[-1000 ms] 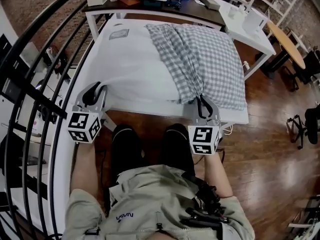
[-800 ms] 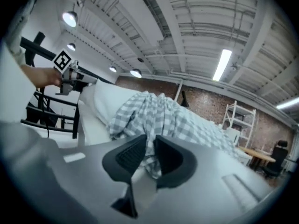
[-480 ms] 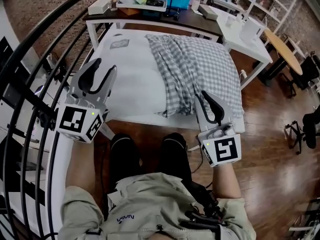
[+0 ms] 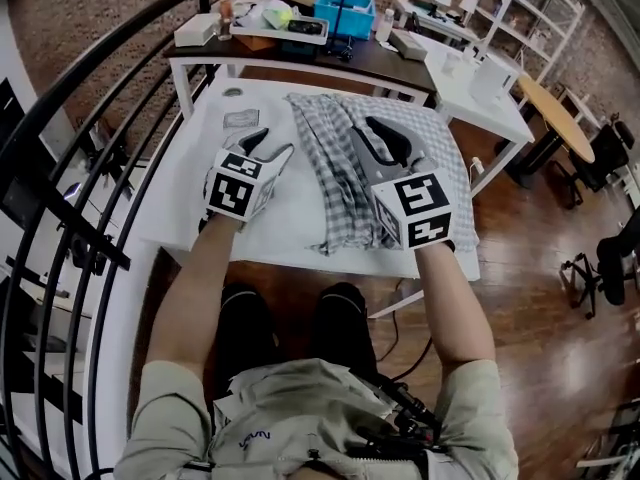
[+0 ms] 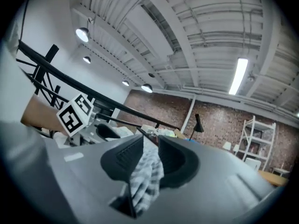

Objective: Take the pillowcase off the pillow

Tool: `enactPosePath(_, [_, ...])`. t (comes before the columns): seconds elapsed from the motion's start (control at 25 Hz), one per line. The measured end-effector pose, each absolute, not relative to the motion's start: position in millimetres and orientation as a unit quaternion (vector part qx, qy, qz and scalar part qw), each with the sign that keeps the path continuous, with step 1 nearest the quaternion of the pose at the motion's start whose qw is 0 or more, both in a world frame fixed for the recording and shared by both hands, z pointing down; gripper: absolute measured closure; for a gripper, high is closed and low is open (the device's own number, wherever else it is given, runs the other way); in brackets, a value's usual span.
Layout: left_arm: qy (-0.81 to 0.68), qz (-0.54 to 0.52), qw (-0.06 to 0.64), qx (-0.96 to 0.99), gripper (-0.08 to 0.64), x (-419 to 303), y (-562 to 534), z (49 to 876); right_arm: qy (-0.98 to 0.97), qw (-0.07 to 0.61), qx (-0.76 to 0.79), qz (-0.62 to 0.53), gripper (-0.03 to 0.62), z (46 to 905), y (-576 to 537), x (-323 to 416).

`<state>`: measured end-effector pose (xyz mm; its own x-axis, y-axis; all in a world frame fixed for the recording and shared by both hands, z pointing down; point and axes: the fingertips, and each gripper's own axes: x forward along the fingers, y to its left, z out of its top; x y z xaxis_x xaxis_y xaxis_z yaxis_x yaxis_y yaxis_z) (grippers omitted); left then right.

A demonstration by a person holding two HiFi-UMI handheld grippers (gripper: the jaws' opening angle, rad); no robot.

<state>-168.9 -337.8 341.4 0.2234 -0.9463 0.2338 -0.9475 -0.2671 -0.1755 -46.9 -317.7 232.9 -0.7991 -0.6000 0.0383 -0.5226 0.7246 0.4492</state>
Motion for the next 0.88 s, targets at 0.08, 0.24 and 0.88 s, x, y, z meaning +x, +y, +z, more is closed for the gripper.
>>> enactPosePath(0.08, [-0.595,0.156,-0.01,0.788,0.408,-152,-327,356,-0.925,0.102,0.297,-0.212,0.486,235,-324,-59])
enactPosePath(0.24, [-0.595,0.178,-0.082,0.779,0.519,-126,-304,372,-0.921,0.127,0.305,-0.208,0.416,241,-346,-81])
enactPosePath(0.88, [-0.568,0.121,-0.2,0.789,0.546,-159,-221,282,-0.77,0.287,0.511,-0.252,0.575,252,-470,22])
